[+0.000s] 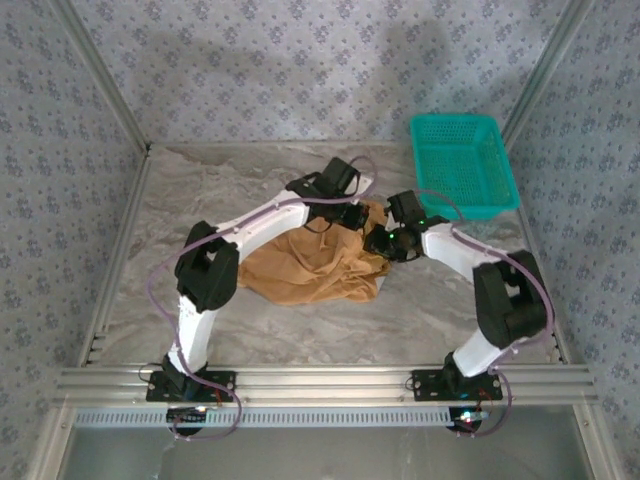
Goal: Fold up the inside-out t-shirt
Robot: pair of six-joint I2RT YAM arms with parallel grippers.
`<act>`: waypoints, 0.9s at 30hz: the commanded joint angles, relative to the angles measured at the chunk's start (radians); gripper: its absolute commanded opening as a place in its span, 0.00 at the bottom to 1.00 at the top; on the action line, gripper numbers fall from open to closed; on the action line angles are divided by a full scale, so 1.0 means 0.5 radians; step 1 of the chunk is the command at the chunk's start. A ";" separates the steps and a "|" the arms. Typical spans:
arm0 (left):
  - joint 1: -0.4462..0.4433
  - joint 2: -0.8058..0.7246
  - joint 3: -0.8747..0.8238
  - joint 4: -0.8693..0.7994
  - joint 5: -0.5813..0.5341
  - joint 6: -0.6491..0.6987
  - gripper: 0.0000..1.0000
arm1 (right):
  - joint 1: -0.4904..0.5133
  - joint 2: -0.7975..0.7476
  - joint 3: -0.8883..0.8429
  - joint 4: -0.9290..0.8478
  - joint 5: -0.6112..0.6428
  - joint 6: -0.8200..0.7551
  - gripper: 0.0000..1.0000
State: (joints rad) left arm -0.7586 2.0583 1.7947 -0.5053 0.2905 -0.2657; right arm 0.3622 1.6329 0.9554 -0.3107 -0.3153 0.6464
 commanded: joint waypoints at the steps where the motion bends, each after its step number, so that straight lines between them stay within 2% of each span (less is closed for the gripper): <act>1: 0.120 -0.253 -0.006 0.126 0.432 -0.328 0.00 | 0.003 0.150 -0.045 0.126 -0.016 0.108 0.14; 4: 0.198 -0.356 -0.163 0.362 0.645 -0.526 0.00 | 0.006 0.177 -0.080 0.149 -0.005 0.133 0.03; 8: 0.295 -0.443 -0.463 0.777 0.811 -0.781 0.00 | 0.008 0.069 -0.092 0.057 0.044 0.088 0.02; 10: 0.316 -0.436 -0.540 0.834 0.830 -0.824 0.00 | 0.009 -0.030 -0.077 -0.035 0.093 0.049 0.03; 13: 0.324 -0.402 -0.658 0.918 0.870 -0.859 0.00 | 0.013 -0.191 -0.037 -0.170 0.174 -0.019 0.08; 15: 0.322 -0.384 -0.745 0.980 0.874 -0.876 0.00 | 0.028 -0.282 -0.011 -0.226 0.221 -0.080 0.22; 17: 0.322 -0.374 -0.807 1.017 0.871 -0.888 0.00 | 0.043 -0.338 0.002 -0.240 0.238 -0.112 0.30; 22: 0.321 -0.358 -0.869 1.079 0.870 -0.929 0.00 | 0.114 -0.321 0.055 -0.158 0.223 -0.140 0.34; 27: 0.323 -0.368 -0.865 1.057 0.873 -0.920 0.00 | 0.132 -0.133 0.198 -0.081 0.239 -0.136 0.34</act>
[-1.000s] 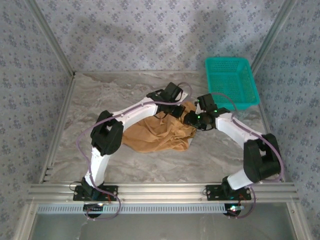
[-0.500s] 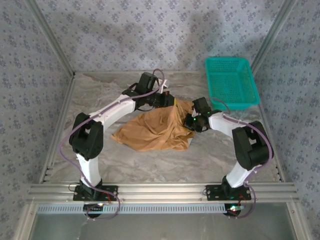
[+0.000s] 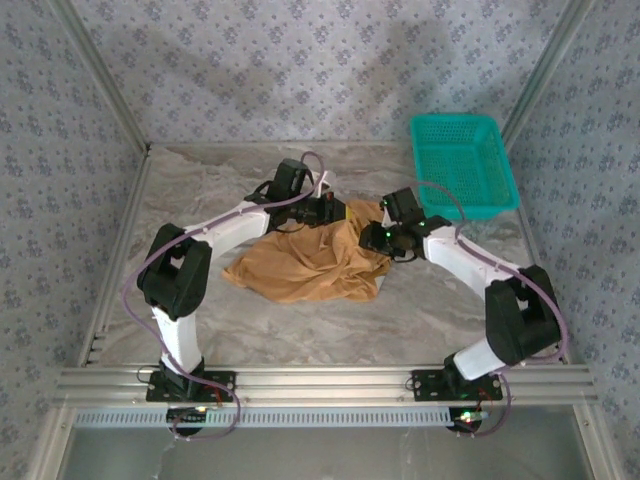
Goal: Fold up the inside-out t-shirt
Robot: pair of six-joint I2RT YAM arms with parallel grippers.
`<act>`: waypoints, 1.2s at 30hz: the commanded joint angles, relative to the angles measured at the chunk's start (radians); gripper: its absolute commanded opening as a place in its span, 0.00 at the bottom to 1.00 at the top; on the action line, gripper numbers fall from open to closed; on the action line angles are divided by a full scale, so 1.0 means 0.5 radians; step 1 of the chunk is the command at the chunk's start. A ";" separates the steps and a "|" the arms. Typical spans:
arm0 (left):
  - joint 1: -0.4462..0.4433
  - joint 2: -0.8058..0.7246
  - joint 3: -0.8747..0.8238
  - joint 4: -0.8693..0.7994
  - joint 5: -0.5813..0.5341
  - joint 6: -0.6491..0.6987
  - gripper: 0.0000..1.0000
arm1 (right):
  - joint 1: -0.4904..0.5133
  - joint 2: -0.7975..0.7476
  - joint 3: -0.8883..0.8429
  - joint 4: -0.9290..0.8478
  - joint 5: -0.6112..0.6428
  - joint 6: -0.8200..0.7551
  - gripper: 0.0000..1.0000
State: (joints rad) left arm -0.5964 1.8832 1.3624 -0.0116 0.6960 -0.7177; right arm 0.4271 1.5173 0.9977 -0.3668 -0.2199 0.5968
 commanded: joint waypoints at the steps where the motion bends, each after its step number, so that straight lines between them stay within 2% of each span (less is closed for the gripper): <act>1: -0.004 -0.022 -0.002 0.067 0.062 -0.016 0.00 | 0.002 0.132 0.144 0.052 0.060 -0.035 0.34; 5: -0.002 -0.036 -0.007 0.048 0.059 -0.003 0.00 | -0.014 0.298 0.297 0.065 0.135 -0.034 0.32; 8: -0.002 -0.048 -0.002 0.012 0.050 0.025 0.00 | -0.041 0.334 0.366 0.026 0.121 -0.037 0.07; 10: -0.003 -0.053 0.004 -0.012 0.041 0.049 0.00 | -0.044 0.294 0.366 -0.006 0.113 -0.051 0.00; 16: 0.024 0.020 0.100 -0.085 0.035 0.093 0.00 | -0.050 0.033 0.289 -0.171 0.041 -0.088 0.00; 22: 0.057 0.197 0.310 -0.172 -0.024 0.154 0.00 | -0.116 -0.389 0.094 -0.098 -0.483 -0.131 0.00; 26: 0.060 0.305 0.408 -0.169 0.011 0.113 0.00 | -0.236 -0.623 -0.032 -0.058 -0.574 -0.129 0.00; 30: 0.046 0.308 0.400 -0.137 0.040 0.061 0.00 | -0.396 -0.642 -0.207 0.054 -0.571 -0.108 0.00; 36: -0.007 0.265 0.330 -0.073 0.032 0.014 0.00 | -0.496 -0.300 -0.383 0.094 -0.154 -0.048 0.00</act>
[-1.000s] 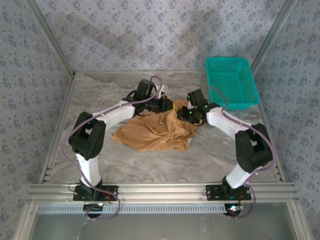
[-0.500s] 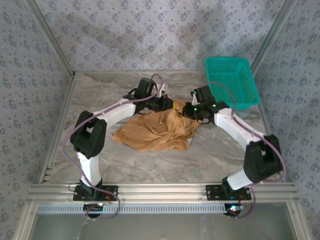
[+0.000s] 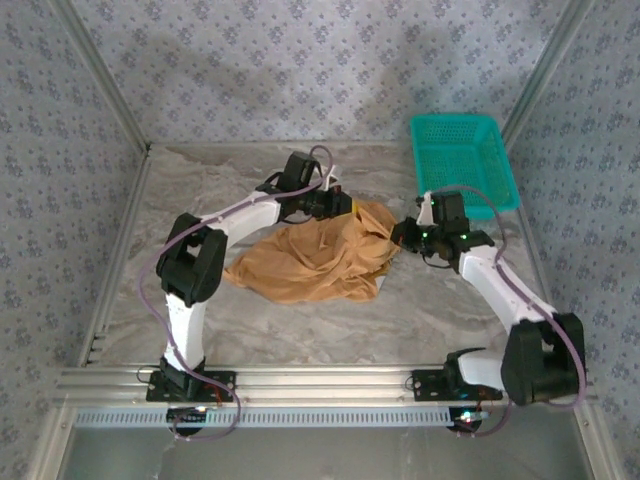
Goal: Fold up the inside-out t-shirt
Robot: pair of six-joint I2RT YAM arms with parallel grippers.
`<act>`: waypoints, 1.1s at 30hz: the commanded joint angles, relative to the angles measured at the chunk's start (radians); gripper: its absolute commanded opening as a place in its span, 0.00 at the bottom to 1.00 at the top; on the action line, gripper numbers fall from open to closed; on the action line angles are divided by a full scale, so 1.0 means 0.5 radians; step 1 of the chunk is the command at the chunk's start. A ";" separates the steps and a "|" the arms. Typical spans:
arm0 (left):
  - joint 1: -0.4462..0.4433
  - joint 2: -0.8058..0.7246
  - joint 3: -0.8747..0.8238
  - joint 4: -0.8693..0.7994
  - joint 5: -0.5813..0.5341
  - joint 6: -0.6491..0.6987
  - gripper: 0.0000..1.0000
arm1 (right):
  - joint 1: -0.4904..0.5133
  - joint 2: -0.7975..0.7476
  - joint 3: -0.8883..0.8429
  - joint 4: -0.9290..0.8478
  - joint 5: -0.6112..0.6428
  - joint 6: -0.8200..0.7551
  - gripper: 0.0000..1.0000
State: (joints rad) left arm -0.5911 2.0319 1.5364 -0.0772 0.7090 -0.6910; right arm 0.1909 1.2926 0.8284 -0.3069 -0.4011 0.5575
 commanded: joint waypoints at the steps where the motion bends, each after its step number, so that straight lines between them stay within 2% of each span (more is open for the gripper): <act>1: -0.034 -0.031 -0.025 0.078 0.006 -0.056 0.00 | -0.023 0.223 -0.018 -0.050 0.223 0.048 0.00; 3: -0.062 -0.018 -0.026 0.092 0.009 -0.069 0.00 | -0.004 0.308 0.051 -0.106 0.232 0.074 0.00; 6: -0.092 0.002 -0.017 0.090 0.009 -0.078 0.00 | 0.084 0.267 0.150 -0.193 0.327 0.085 0.02; 10: -0.097 0.010 -0.015 0.084 0.002 -0.080 0.00 | 0.235 0.136 0.223 -0.275 0.467 0.101 0.21; 13: -0.097 0.013 -0.014 0.081 -0.001 -0.078 0.00 | 0.363 0.062 0.249 -0.231 0.474 0.127 0.30; 17: -0.097 0.015 -0.015 0.078 0.007 -0.078 0.00 | 0.443 0.128 0.269 -0.067 0.415 0.202 0.32; 23: -0.089 -0.024 -0.060 0.074 0.010 -0.072 0.00 | 0.443 0.354 0.369 0.096 0.431 0.253 0.34; 28: -0.073 -0.065 -0.118 0.099 0.006 -0.078 0.00 | 0.446 0.489 0.411 0.234 0.493 0.270 0.43; 33: -0.062 -0.086 -0.139 0.099 0.010 -0.078 0.00 | 0.440 0.642 0.424 0.328 0.656 0.355 0.38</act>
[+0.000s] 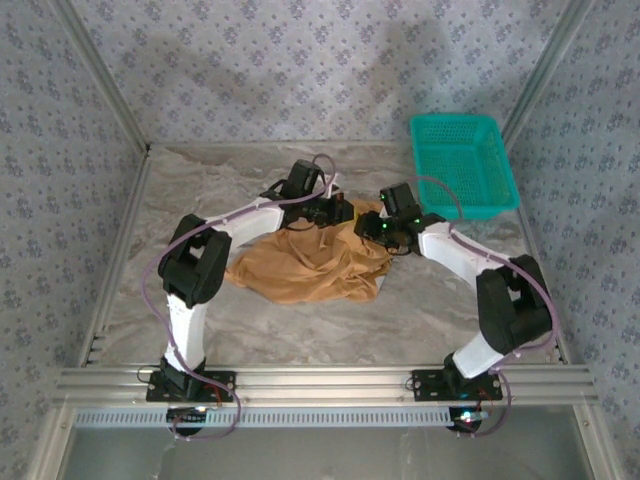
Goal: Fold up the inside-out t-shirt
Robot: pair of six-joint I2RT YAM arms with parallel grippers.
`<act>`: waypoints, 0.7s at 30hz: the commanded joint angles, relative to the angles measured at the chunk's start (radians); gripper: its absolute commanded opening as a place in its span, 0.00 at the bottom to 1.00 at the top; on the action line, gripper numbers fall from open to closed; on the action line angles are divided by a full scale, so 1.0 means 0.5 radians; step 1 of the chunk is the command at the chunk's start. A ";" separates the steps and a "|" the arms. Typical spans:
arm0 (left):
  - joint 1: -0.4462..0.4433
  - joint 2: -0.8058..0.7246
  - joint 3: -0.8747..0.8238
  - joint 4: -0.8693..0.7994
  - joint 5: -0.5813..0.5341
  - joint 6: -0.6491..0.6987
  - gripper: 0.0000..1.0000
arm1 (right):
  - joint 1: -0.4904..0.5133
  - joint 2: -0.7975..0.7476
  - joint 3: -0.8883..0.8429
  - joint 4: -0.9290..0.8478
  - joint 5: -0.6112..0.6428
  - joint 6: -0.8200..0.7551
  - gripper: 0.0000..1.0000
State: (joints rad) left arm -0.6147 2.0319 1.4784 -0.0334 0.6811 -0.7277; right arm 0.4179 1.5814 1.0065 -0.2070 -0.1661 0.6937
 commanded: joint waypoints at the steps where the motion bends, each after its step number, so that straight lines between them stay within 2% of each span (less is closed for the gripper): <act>1: -0.016 -0.091 -0.026 0.012 0.067 -0.005 0.00 | -0.017 0.083 0.067 0.148 0.224 0.091 0.36; 6: 0.002 -0.110 -0.044 0.012 0.070 -0.002 0.00 | -0.045 0.163 0.161 0.097 0.271 0.113 0.02; 10: 0.028 -0.116 -0.046 -0.020 0.056 0.028 0.00 | -0.080 0.086 0.224 -0.061 0.128 0.064 0.00; 17: 0.047 -0.120 0.046 -0.191 -0.098 0.172 0.00 | -0.306 -0.285 -0.064 0.000 -0.568 -0.042 0.00; 21: -0.020 -0.120 0.036 -0.112 -0.097 0.131 0.00 | -0.450 -0.384 -0.308 0.029 -0.644 -0.114 0.00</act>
State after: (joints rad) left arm -0.6033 2.0155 1.4685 -0.0834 0.6575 -0.6781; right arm 0.2317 1.4055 0.9276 -0.1776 -0.4046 0.6807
